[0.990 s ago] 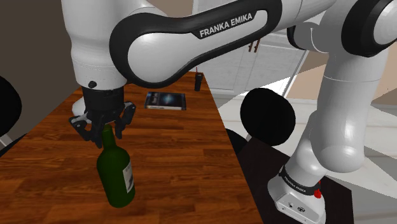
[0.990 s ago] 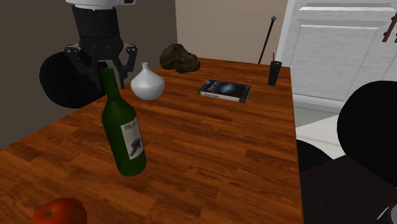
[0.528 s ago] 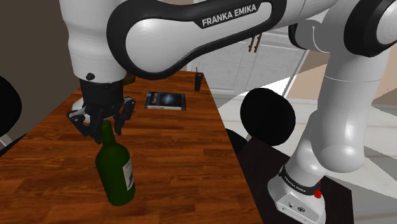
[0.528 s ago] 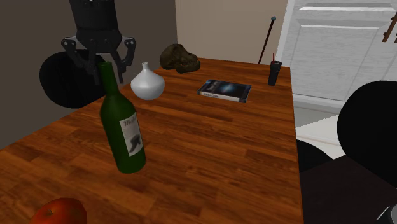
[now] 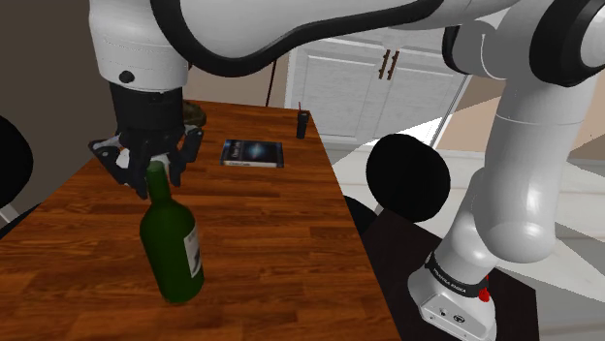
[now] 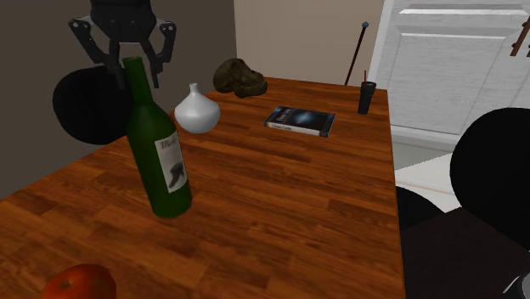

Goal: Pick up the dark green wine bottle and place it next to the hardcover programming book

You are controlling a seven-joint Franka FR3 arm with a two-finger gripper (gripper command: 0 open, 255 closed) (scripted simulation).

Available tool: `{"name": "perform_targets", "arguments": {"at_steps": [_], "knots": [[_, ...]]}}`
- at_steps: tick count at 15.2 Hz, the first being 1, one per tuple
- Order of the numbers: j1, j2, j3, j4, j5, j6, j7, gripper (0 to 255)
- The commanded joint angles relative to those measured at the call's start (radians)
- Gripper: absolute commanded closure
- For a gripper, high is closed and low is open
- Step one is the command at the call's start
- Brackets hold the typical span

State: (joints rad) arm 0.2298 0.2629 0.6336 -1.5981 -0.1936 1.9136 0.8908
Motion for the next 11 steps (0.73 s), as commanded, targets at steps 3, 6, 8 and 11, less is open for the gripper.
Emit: {"name": "perform_targets", "arguments": {"at_steps": [3, 6, 8, 11], "knots": [[0.003, -0.004, 0.002, 0.051, 0.005, -0.053, -0.006, 255], [0.006, -0.002, 0.004, 0.086, 0.005, -0.087, -0.007, 255], [-0.044, -0.06, -0.004, 0.019, 0.046, -0.064, -0.063, 255], [-0.11, -0.139, -0.025, -0.068, 0.104, -0.038, -0.15, 255]]}}
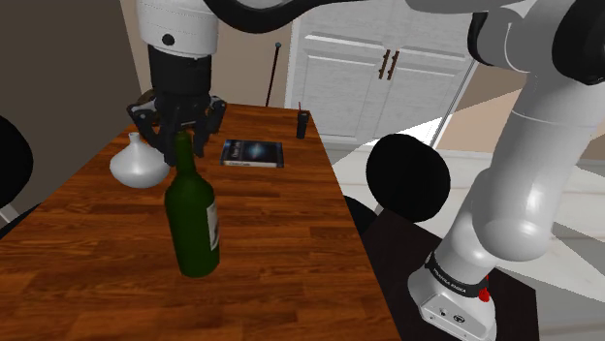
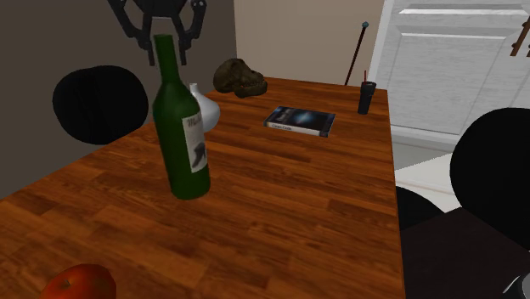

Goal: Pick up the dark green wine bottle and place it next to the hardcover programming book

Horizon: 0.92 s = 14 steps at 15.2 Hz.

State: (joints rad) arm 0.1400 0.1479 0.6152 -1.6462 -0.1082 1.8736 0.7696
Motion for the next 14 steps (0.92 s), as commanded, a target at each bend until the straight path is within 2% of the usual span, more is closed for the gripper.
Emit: {"name": "perform_targets", "arguments": {"at_steps": [1, 7, 14], "knots": [[-0.038, -0.048, -0.016, -0.045, 0.036, 0.009, -0.059, 255], [-0.13, -0.166, -0.085, -0.167, 0.123, 0.034, -0.237, 255], [-0.209, -0.246, -0.185, -0.251, 0.177, 0.041, -0.432, 255]]}}
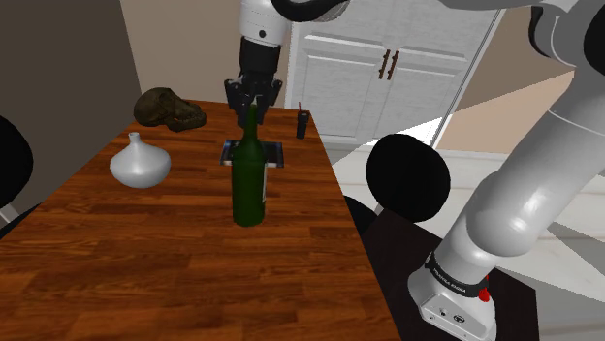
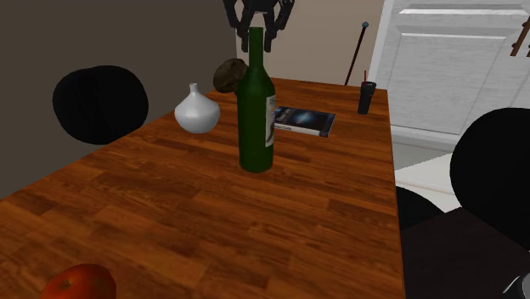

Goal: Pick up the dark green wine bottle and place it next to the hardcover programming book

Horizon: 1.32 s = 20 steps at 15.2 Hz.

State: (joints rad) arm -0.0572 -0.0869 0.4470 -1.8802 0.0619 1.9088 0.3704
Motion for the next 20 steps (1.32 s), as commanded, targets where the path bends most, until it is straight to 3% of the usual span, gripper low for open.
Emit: {"name": "perform_targets", "arguments": {"at_steps": [1, 11, 20], "knots": [[-0.023, -0.018, -0.03, -0.024, 0.011, 0.006, -0.059, 255], [-0.127, -0.023, -0.168, -0.033, 0.025, -0.005, -0.304, 255], [-0.22, 0.057, -0.277, 0.059, 0.017, -0.033, -0.502, 255]]}}
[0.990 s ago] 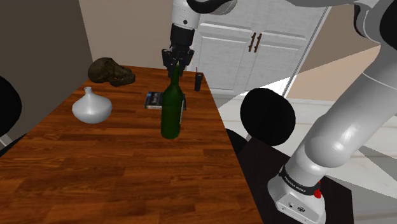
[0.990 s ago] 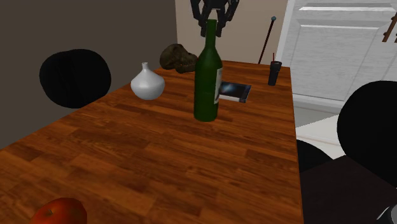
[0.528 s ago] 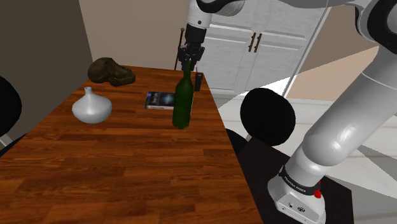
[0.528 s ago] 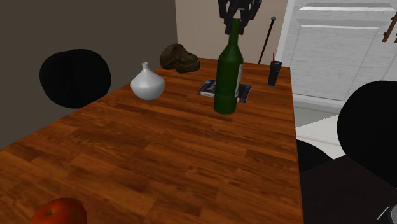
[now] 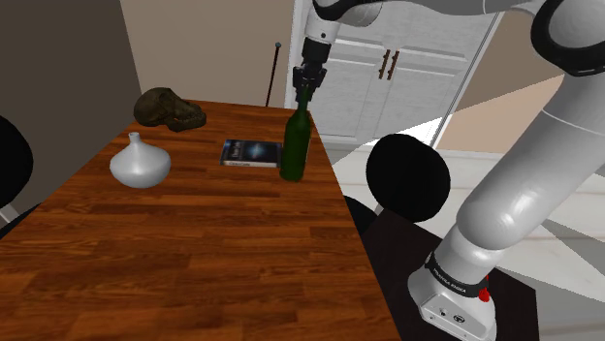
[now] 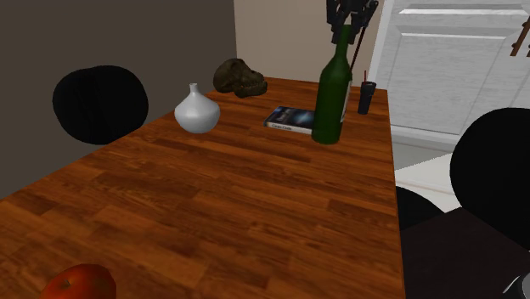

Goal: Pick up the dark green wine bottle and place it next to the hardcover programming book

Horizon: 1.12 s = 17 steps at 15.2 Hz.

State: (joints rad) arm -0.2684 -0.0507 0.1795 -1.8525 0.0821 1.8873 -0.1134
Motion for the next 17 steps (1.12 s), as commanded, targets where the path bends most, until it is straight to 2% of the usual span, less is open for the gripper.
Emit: {"name": "perform_targets", "arguments": {"at_steps": [1, 8, 17], "knots": [[-0.019, 0.035, -0.021, 0.048, -0.004, -0.016, -0.039, 255], [-0.094, 0.16, -0.092, 0.206, -0.006, -0.061, -0.182, 255], [-0.094, 0.165, -0.091, 0.091, -0.003, 0.058, -0.191, 255]]}}
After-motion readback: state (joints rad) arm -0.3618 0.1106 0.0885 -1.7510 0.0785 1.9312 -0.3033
